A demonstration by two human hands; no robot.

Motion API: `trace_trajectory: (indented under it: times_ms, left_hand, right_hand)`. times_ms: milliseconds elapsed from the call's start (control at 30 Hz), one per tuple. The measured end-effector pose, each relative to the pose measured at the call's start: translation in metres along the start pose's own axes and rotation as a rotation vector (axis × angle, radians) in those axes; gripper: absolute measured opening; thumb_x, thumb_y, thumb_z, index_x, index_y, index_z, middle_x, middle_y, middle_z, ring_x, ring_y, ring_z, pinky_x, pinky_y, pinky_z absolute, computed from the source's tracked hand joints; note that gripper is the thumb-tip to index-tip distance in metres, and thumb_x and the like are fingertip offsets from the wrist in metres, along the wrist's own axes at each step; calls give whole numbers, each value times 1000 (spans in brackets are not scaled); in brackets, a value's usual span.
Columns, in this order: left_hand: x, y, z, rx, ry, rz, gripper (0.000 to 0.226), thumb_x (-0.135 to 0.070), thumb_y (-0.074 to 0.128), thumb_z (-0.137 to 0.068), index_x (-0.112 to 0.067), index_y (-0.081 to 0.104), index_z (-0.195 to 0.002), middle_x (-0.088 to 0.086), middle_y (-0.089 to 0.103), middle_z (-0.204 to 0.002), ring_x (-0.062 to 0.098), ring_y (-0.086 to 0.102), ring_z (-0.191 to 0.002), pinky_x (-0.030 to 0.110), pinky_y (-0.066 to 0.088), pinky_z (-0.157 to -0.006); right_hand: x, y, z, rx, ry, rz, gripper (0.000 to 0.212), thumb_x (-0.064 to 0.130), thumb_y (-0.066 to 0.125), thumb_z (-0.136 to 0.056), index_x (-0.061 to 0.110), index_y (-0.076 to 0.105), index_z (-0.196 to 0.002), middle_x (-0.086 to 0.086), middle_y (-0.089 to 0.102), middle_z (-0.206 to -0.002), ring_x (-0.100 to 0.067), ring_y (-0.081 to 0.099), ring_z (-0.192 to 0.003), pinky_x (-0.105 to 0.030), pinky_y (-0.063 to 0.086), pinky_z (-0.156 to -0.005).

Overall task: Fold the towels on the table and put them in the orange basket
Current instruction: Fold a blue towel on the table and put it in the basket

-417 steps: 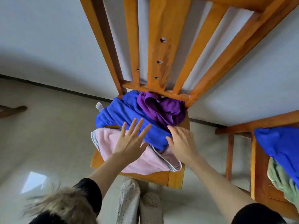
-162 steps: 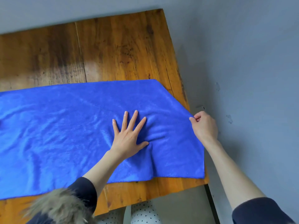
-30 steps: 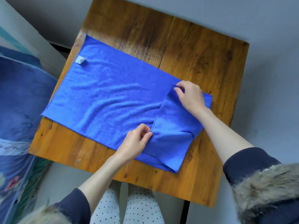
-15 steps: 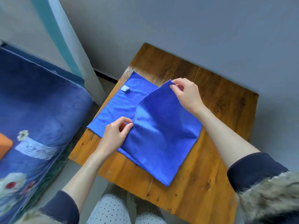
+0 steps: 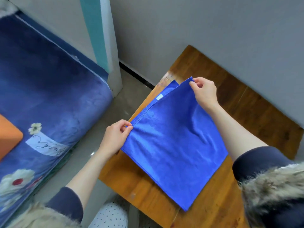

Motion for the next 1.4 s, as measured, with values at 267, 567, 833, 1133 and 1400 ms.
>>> trace_trajectory:
  times_ms: [267,567,833,1133,1400]
  left_hand:
    - [43,25,-23,191,-92,-200,24,-23,56,-91,-18,57,-115,-4,57,-95,15,53,-90,30,45,-81]
    - [42,26,-21,156,-42,-332,21,-23,53,-92,-21,52,-114,-4,56,-111,16,54,-102,30,46,-80]
    - [4,46,-31,197,96,-479,32,-21,46,-95,-15,50,-126,3,54,-122,23,50,-113,37,43,-93]
    - [-62,102,-35,257,369,-676,40,-7,42,-92,-11,47,-131,11,53,-119,32,48,-107,43,40,-85]
    - [-114,176,-27,445,556,-838,62,10,38,-78,-9,41,-136,13,49,-126,34,43,-113,43,41,-85]
  right_hand:
    - [-36,45,-13,74,41,262,49,19,50,-93,9,38,-140,-12,33,-145,-25,34,-133,-27,25,-108]
    - [-92,86,34,399,19,625,68,37,45,-96,23,7,-151,-3,-6,-159,-21,-6,-146,-47,10,-117]
    - [-143,47,79,270,268,508,72,43,49,-93,25,9,-150,0,-5,-159,-18,-4,-146,-45,16,-117]
    - [-214,-8,173,130,594,446,65,36,52,-92,21,23,-148,-7,14,-155,-26,17,-140,-48,38,-102]
    - [-267,-44,259,-62,868,261,37,29,49,-94,14,49,-128,-10,44,-131,-32,46,-117,-39,42,-84]
Point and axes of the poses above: each hand's wrist, its own z-axis away from the middle knuckle, its own y-axis out of the palm, x = y × z, the point moved 8 cm from there along -z, towards the middle knuckle
